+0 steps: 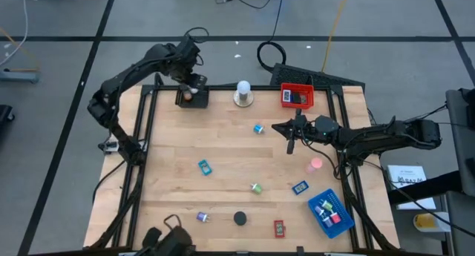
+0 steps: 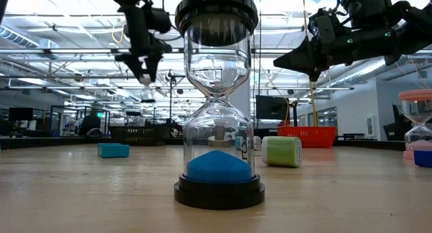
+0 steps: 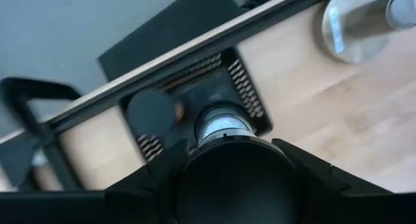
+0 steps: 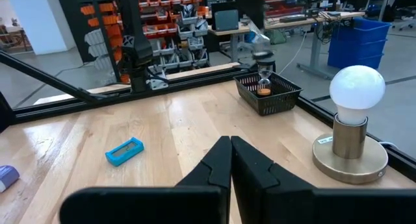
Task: Pick & Place Office items
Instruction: Put the white hourglass into the black bin
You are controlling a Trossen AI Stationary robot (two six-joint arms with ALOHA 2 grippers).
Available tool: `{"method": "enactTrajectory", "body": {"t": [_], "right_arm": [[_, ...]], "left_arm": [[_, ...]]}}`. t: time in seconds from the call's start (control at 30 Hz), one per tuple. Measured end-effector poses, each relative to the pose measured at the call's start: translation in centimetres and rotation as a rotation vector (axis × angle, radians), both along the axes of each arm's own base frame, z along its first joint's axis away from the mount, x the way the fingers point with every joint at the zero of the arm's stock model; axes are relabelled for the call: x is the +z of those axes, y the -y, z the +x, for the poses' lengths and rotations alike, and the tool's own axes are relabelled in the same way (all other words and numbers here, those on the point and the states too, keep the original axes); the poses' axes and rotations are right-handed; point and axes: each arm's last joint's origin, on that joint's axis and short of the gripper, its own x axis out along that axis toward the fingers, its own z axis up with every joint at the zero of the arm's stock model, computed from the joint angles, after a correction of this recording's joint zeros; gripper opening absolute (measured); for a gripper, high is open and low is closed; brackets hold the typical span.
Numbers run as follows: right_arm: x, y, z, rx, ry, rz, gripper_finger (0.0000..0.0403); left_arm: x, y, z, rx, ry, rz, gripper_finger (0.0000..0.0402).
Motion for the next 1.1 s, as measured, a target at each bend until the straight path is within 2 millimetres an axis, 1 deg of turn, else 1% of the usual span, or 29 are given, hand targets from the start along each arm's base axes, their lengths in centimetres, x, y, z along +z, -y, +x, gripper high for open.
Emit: {"method": "enactTrajectory", "body": {"t": [0.13,0.23,0.4,0.57,0.77,1.0,1.1], "right_arm": [[0.0,0.0,0.0,0.000,0.000,0.000,0.0000],[0.0,0.0,0.0,0.000,-0.001,0.000,0.0000],[0.0,0.0,0.0,0.000,-0.001,0.000,0.0000],[0.0,0.0,0.0,0.000,-0.001,0.000,0.0000],[-0.1,0.0,0.0,0.000,-0.015,0.000,0.0000],[-0.2,0.0,0.0,0.001,-0.027,-0.002,0.0000],[-0.3,0.0,0.0,0.001,-0.027,-0.003,0.0000]], "left_arm": [[-1.9,-1.5,1.1,-0.008,0.002,-0.016,0.0206],[-3.6,-2.4,1.7,-0.007,-0.031,-0.047,0.0206],[-5.7,-3.6,2.5,-0.001,-0.100,-0.028,0.0206],[-6.9,-4.7,3.2,0.001,-0.086,0.000,0.0206],[-8.8,-5.6,3.4,0.011,-0.117,-0.037,0.0206],[-10.0,-5.9,3.7,0.006,-0.136,-0.056,0.0206],[-10.1,-6.0,3.8,0.006,-0.136,-0.052,0.0206]]}}
